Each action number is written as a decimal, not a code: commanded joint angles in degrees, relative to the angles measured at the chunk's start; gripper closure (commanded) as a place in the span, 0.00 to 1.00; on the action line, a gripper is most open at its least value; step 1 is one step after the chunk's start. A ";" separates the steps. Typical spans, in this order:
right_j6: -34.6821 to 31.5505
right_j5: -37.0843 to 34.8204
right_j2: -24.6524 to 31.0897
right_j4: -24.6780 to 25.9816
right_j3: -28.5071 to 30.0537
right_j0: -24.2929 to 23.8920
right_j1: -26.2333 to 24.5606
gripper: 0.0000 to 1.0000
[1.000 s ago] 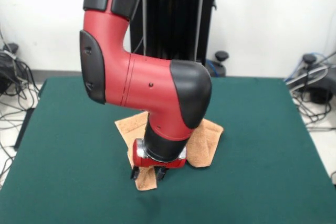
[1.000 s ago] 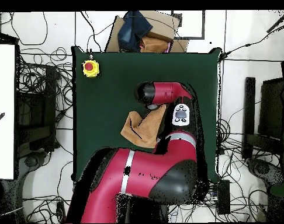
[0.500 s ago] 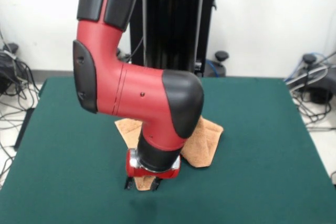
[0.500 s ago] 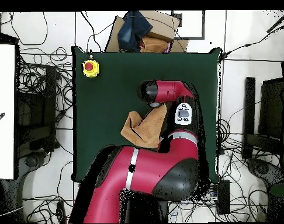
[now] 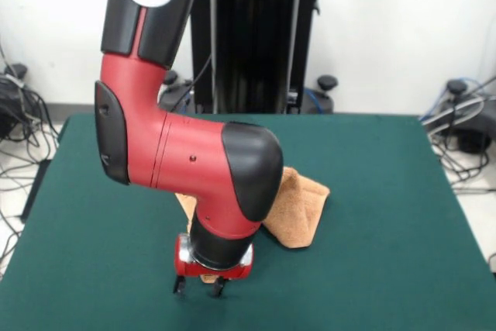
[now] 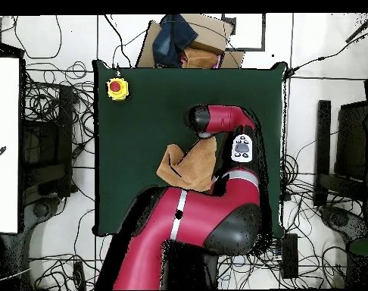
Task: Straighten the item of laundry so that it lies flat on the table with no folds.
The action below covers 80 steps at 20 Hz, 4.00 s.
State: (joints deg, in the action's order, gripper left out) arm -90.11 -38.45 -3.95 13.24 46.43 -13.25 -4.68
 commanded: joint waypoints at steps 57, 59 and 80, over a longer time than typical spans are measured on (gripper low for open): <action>-4.54 6.59 3.50 0.50 18.57 -0.25 5.77 0.00; -5.23 7.84 3.37 0.72 22.08 -0.33 7.64 0.00; -6.18 15.45 2.44 1.92 25.02 -0.24 6.71 0.00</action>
State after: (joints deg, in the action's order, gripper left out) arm -90.11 -25.81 -3.96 13.21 67.12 -14.12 4.77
